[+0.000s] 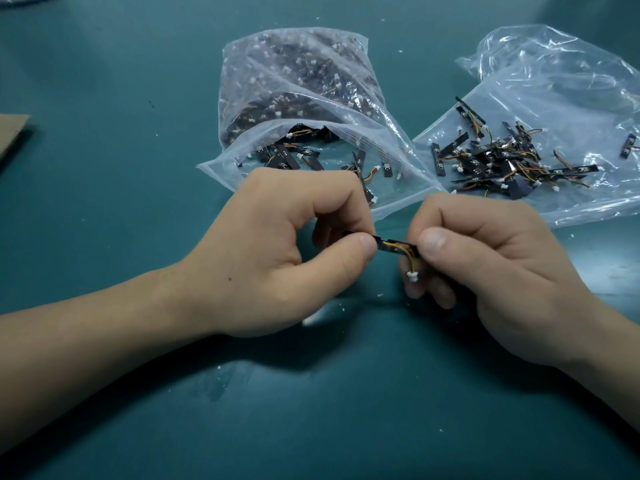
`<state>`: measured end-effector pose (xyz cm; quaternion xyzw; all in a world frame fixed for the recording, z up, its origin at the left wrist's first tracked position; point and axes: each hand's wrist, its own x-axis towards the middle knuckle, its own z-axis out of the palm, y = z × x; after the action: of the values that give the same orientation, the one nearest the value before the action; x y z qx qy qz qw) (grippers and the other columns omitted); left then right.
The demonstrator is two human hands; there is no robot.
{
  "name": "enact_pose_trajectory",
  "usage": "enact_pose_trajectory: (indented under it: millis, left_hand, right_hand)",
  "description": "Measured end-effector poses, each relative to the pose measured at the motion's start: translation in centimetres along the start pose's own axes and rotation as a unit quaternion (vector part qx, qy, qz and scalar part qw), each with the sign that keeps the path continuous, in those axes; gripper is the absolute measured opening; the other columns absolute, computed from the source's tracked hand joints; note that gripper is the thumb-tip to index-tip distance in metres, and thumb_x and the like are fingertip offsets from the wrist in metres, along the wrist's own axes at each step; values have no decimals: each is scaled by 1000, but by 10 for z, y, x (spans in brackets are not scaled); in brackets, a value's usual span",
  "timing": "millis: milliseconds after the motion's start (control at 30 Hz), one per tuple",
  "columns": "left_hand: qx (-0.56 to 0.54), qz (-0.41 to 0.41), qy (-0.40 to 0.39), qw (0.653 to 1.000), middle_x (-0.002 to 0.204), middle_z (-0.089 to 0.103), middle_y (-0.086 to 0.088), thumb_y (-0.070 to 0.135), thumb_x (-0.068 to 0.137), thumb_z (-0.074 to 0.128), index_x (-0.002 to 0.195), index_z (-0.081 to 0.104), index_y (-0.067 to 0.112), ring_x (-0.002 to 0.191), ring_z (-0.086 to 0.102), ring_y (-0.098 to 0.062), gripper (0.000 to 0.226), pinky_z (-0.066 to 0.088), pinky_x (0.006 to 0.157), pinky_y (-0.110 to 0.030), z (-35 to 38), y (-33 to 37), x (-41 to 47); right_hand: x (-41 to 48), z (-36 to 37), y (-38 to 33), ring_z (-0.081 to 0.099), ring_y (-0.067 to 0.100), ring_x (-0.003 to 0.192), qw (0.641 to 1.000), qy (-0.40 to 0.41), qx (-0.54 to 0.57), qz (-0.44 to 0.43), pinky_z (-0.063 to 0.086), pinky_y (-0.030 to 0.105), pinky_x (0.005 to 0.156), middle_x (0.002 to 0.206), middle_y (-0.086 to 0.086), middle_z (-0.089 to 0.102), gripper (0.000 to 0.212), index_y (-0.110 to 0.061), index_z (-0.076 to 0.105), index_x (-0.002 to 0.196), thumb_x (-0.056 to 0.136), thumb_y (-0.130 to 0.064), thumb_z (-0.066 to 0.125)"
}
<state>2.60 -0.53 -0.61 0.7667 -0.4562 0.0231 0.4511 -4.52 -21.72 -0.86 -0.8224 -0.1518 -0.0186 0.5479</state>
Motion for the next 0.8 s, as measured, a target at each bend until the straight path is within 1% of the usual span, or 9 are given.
enact_pose_trajectory:
  millis: [133, 233, 300, 400, 500, 567, 633, 700, 800]
  left_hand:
    - [11, 0, -6, 1000, 68, 60, 3, 6, 88, 63, 79, 64, 8, 67, 56, -14, 10, 40, 68, -14, 0, 0, 1]
    - [20, 3, -8, 1000, 69, 61, 0, 7, 89, 62, 84, 67, 8, 66, 56, -17, 8, 40, 67, -15, 0, -2, 1]
    - [9, 11, 3, 1000, 74, 63, 2, 14, 93, 58, 97, 69, 8, 70, 59, -15, 13, 41, 70, -15, 0, -2, 0]
    - [-12, -17, 56, 998, 84, 65, 3, 16, 95, 52, 116, 65, 8, 81, 62, -18, 26, 40, 77, -16, 1, -2, 1]
    - [50, -66, 96, 992, 90, 66, 13, 7, 90, 56, 102, 70, 18, 89, 62, -13, 22, 42, 82, -17, 2, -7, 4]
    - [130, -91, 74, 985, 99, 65, 15, 4, 83, 54, 99, 70, 27, 100, 60, -14, 32, 43, 97, -33, 5, -11, 5]
    - [213, -120, 37, 969, 110, 63, 18, 8, 82, 52, 105, 67, 35, 112, 55, -17, 39, 29, 105, -33, 8, -13, 3]
    - [271, -139, 14, 952, 113, 61, 19, 14, 86, 51, 111, 65, 38, 113, 51, -17, 37, 18, 97, -25, 9, -13, 1]
    - [286, -139, 10, 948, 102, 60, 19, 20, 88, 48, 109, 64, 39, 102, 51, -16, 32, 19, 90, -25, 8, -12, 2]
  right_hand:
    - [-1, 0, 0, 51, 12, 53, 990, -56, -127, -37, 38, 22, 53, 59, -3, 57, 27, -22, 56, 70, 95, -32, 49]
    - [-1, 1, 1, 50, 13, 52, 983, -51, -168, -50, 38, 23, 52, 57, -1, 55, 26, -23, 55, 70, 94, -31, 50]
    - [-2, 3, 2, 48, 14, 50, 983, -35, -170, -54, 38, 26, 50, 55, 1, 54, 25, -23, 54, 68, 92, -30, 51]
    - [-1, 6, 3, 49, 15, 46, 993, 90, -52, -57, 37, 24, 48, 64, 2, 61, 25, -22, 61, 78, 100, -25, 49]
    - [4, 3, 6, 47, 24, 40, 976, 202, 84, -6, 36, 24, 44, 78, 8, 71, 29, -21, 68, 105, 109, -25, 40]
    - [4, 2, 9, 49, 21, 40, 981, 180, 70, 20, 36, 18, 45, 75, 8, 72, 31, -19, 71, 104, 107, -27, 41]
    - [2, 5, 8, 54, 10, 44, 991, 130, -14, 5, 39, 13, 49, 70, 1, 72, 22, -21, 73, 97, 104, -24, 52]
    - [-1, 9, 6, 62, 8, 53, 990, 74, -118, -33, 41, 12, 54, 68, -6, 70, 14, -22, 73, 95, 101, -22, 60]
    - [-2, 10, 4, 64, 12, 59, 980, 40, -187, -48, 46, 24, 55, 69, -11, 69, 12, -23, 74, 95, 99, -24, 64]
